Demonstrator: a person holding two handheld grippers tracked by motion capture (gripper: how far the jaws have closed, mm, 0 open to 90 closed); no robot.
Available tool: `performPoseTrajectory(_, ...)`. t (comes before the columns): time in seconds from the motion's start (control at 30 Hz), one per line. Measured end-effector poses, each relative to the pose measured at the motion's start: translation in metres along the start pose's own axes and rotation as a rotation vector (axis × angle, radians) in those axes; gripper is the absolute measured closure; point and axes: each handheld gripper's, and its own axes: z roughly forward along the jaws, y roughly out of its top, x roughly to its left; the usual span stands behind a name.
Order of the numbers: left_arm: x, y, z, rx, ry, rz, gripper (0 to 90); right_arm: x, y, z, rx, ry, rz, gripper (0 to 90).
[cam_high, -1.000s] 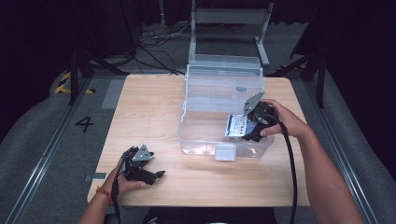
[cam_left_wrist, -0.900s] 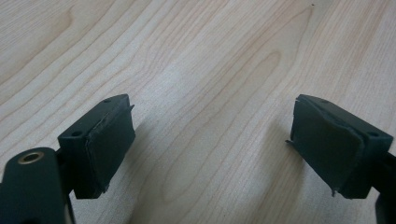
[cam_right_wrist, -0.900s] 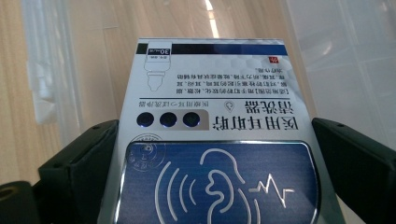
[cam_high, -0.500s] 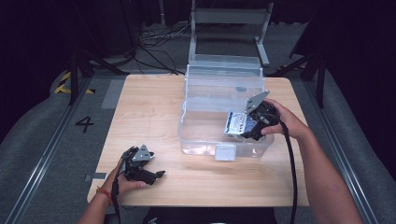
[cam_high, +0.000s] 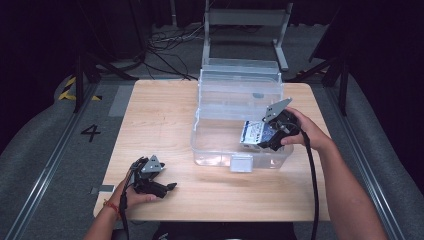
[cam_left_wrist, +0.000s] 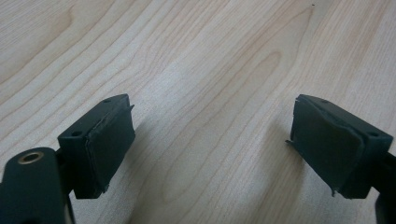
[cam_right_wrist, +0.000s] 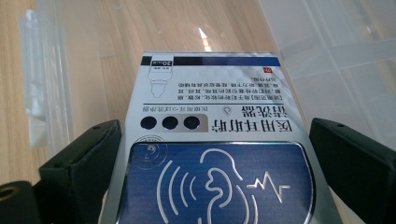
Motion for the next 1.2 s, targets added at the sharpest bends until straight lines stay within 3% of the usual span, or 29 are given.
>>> performPoseTrajectory(0.17, 0.000, 0.000, 0.000, 0.000, 0.000, 0.000, 14.0, 0.000, 0.003, 0.006, 0.068, 0.006, -0.017, 5.2)
performPoseTrajectory(0.23, 0.000, 0.000, 0.000, 0.000, 0.000, 0.000, 13.9, 0.001, 0.004, 0.008, 0.067, 0.003, -0.020, 5.3)
performPoseTrajectory(0.37, 0.000, 0.000, 0.000, 0.000, 0.000, 0.000, 13.9, 0.000, 0.004, 0.007, 0.018, 0.027, 0.004, 5.2)
performPoseTrajectory(0.5, 0.000, 0.000, 0.000, 0.000, 0.000, 0.000, 13.9, 0.000, 0.002, 0.009, 0.003, 0.033, 0.007, 5.4)
performPoseTrajectory(0.53, 0.000, 0.000, 0.000, 0.000, 0.000, 0.000, 13.9, 0.000, 0.001, 0.009, -0.018, 0.034, 0.013, 10.3)
performPoseTrajectory(0.57, 0.000, 0.000, 0.000, 0.000, 0.001, 0.000, 13.9, -0.001, 0.001, 0.007, -0.048, 0.027, 0.031, 25.8)
performPoseTrajectory(0.6, 0.000, 0.000, 0.000, 0.000, 0.001, -0.001, 14.0, -0.002, 0.000, 0.004, -0.077, 0.023, 0.044, 28.8)
performPoseTrajectory(0.63, 0.000, 0.000, 0.000, 0.000, 0.001, -0.001, 13.9, -0.002, 0.000, 0.004, -0.077, 0.023, 0.044, 28.8)
performPoseTrajectory(0.67, 0.000, 0.000, 0.000, 0.000, 0.002, 0.001, 13.9, -0.003, 0.000, 0.003, -0.100, 0.024, 0.054, 16.2)
performPoseTrajectory(0.7, 0.000, 0.000, 0.000, 0.000, 0.001, -0.001, 13.9, -0.003, -0.001, 0.002, -0.103, 0.026, 0.053, 10.8)
performPoseTrajectory(0.77, 0.000, 0.000, 0.000, -0.001, 0.000, -0.004, 13.9, -0.002, 0.000, 0.002, -0.093, 0.016, 0.051, 25.3)
performPoseTrajectory(0.8, 0.000, 0.000, 0.000, 0.002, 0.004, -0.002, 13.9, -0.001, 0.000, 0.002, -0.077, 0.019, 0.043, 14.5)
performPoseTrajectory(0.87, -0.001, 0.003, 0.000, 0.022, 0.007, -0.010, 14.0, -0.001, 0.001, 0.001, -0.089, 0.009, 0.036, 20.8)
performPoseTrajectory(0.9, -0.002, 0.004, 0.000, 0.029, 0.013, -0.018, 14.2, -0.001, 0.001, -0.001, -0.103, -0.006, 0.038, 19.0)
performPoseTrajectory(1.03, -0.007, 0.013, 0.001, 0.066, 0.002, 0.016, 19.7, -0.002, 0.000, -0.010, -0.154, -0.027, 0.055, 22.4)
performPoseTrajectory(1.17, -0.014, 0.029, -0.003, 0.045, 0.011, 0.054, 21.7, -0.006, -0.002, -0.023, -0.189, -0.064, 0.066, 27.2)
performPoseTrajectory(1.2, -0.016, 0.040, -0.008, 0.007, -0.006, 0.072, 22.6, -0.007, -0.002, -0.026, -0.196, -0.069, 0.067, 27.9)
